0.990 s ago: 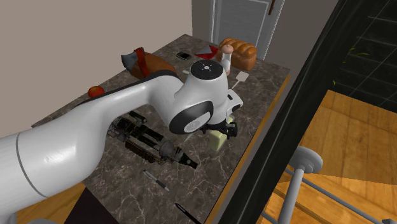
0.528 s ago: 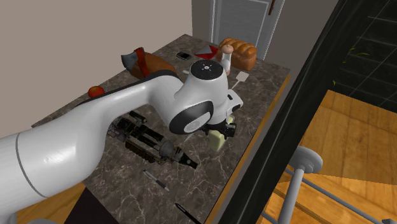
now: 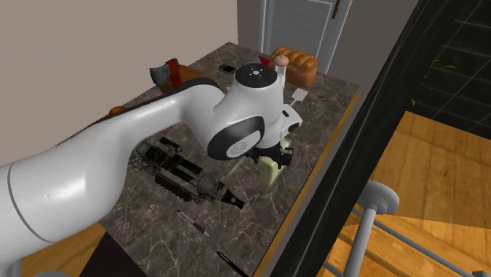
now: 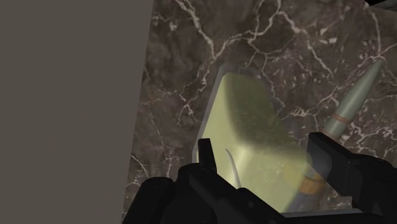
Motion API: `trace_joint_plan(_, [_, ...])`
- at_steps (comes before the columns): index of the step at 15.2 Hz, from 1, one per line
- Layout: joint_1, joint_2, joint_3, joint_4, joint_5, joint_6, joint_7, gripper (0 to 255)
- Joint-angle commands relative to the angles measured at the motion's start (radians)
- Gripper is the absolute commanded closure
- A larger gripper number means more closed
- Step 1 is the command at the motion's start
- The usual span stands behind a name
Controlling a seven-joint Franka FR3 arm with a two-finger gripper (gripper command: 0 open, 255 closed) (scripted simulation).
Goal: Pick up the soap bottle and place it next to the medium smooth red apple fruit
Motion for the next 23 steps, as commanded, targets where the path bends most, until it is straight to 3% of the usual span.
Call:
trace_joint_plan(1, [-0.001, 0.005, -0.001, 0.032, 0.003, -0.028, -0.002, 255])
trace_joint_plan(23, [-0.043, 0.147, -0.031, 0.492, 0.095, -0.37, -0.047, 255])
